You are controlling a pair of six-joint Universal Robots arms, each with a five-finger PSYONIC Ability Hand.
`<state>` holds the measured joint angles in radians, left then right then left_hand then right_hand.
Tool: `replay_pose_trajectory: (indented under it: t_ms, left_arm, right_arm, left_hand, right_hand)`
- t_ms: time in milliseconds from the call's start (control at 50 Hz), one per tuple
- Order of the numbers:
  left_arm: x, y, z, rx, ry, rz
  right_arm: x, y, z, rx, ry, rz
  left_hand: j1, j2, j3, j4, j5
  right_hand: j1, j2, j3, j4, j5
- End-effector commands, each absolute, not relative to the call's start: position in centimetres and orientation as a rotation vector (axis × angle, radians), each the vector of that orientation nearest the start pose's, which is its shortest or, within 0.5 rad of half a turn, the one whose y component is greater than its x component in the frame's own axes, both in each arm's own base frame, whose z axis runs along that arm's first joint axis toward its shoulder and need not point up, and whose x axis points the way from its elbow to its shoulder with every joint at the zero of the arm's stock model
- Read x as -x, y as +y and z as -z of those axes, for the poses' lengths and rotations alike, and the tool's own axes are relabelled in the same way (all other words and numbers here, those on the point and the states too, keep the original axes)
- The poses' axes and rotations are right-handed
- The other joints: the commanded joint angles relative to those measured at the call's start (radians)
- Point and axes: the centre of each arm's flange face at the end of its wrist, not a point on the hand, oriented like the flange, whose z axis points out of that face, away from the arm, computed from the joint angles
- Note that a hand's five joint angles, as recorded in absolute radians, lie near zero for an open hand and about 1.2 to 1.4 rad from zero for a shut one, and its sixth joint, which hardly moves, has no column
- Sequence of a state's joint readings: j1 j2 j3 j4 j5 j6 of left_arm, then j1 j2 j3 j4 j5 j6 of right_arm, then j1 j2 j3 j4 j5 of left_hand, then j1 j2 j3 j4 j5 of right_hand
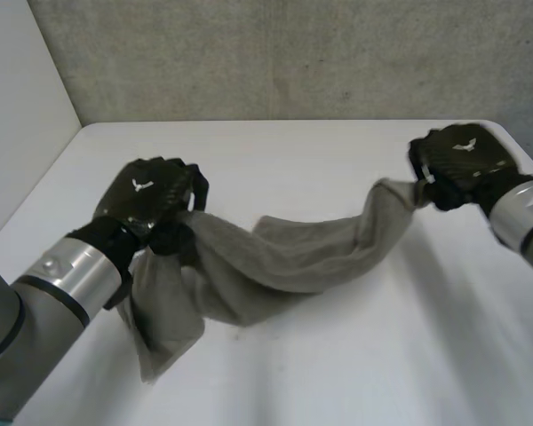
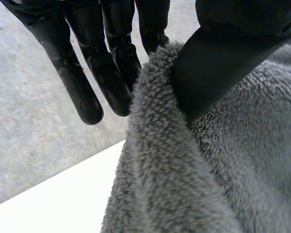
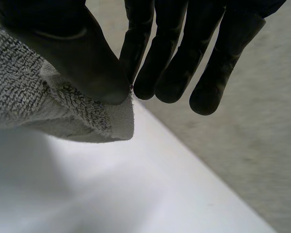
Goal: Fold the towel.
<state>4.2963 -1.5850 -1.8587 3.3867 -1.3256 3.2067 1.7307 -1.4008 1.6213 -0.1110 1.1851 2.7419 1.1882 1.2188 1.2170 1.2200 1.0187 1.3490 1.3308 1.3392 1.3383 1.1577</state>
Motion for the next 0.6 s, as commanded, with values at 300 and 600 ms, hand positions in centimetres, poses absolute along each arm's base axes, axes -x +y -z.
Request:
replay_pose_trajectory:
  t_ms: [300,600]
  left_arm:
    - [29.1,-15.7,-16.1,-1.241,2.864,1.842]
    - [28.0,-17.2,-22.0,-1.122,2.681,2.153]
  right_arm:
    - [-21.0,-30.3,-21.7,1.101,2.114,1.811]
    - [-20.6,-31.3,-20.3,1.150,2.173,1.822]
  left_hand:
    - [-0.169,-0.199,-0.198,-0.201,-0.174]
    - [-0.995,-1.026,-1.024,-1.027,-1.000]
  right_hand:
    - [0.047,0.065,0.057,0.058,0.064]
    - [0.047,0.065,0.057,0.058,0.064]
